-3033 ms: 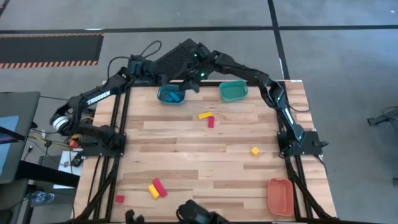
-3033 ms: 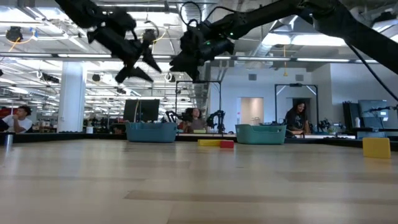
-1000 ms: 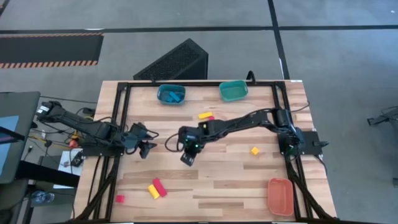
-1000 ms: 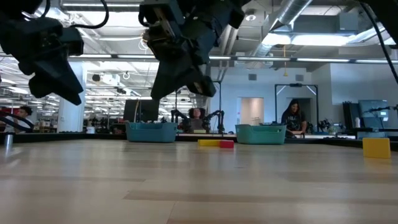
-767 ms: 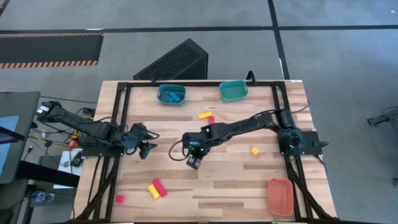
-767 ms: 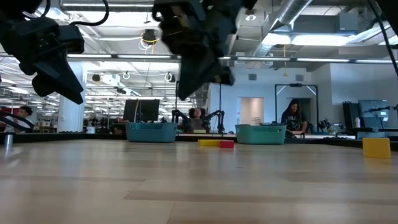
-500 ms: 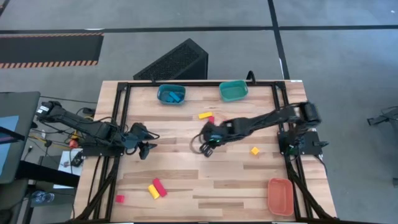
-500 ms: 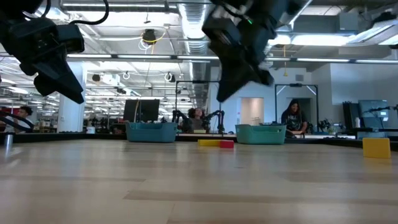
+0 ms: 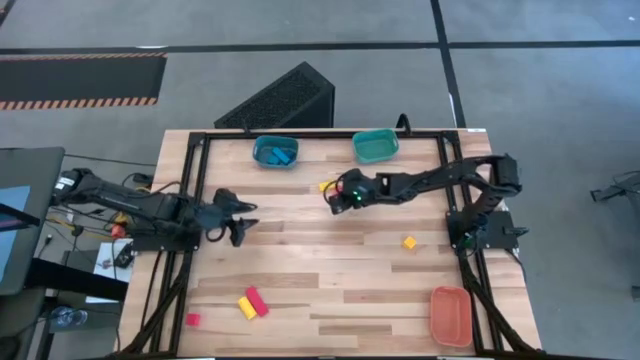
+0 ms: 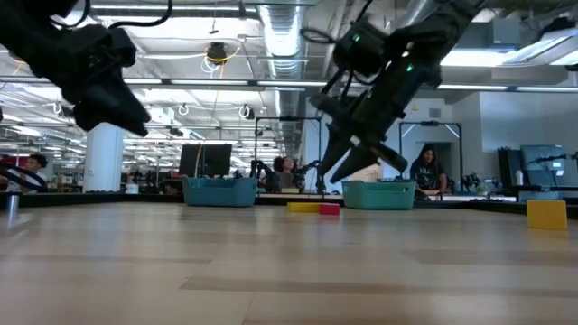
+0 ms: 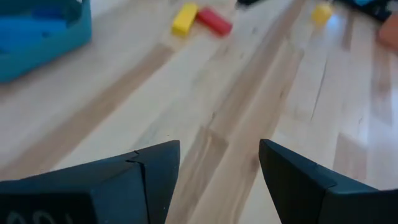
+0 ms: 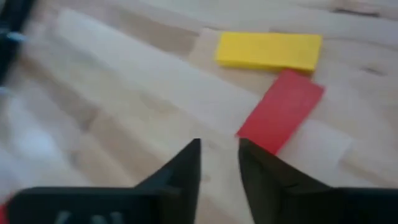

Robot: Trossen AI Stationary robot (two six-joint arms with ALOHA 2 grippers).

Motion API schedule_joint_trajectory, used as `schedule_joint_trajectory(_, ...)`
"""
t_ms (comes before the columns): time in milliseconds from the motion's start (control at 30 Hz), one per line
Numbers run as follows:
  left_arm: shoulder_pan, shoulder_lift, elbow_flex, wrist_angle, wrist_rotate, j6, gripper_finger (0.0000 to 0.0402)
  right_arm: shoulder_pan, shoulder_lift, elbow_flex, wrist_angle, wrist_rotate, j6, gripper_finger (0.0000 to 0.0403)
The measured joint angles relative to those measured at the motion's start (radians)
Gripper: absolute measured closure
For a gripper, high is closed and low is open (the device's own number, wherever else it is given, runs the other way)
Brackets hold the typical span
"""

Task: Sort & place blocks by color
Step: Put the top red block into the green bin

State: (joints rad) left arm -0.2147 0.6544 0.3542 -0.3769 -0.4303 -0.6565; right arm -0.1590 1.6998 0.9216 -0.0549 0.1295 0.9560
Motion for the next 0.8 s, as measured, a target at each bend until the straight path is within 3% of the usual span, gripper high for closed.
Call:
schedule_joint_trajectory(200,0.078,0.000,0.000,0.104,0.000,0.017,0.0194,-0.051,0.115,0.090,-0.134,-0.008,0.069,0.0177)
schedule_joint_trajectory(300,0.103,0.000,0.001,0.115,0.007,0.013,0.0194,-0.053,0.160,0.149,-0.189,-0.007,0.068,0.0152)
schedule_joint_trajectory(600,0.119,0.000,0.001,0.114,0.015,0.004,0.0194,-0.050,0.285,0.291,-0.328,-0.006,0.059,0.0159)
schedule_joint_trajectory(800,0.119,0.000,0.001,0.113,0.015,0.001,0.0194,-0.043,0.311,0.338,-0.419,-0.008,-0.022,0.0191)
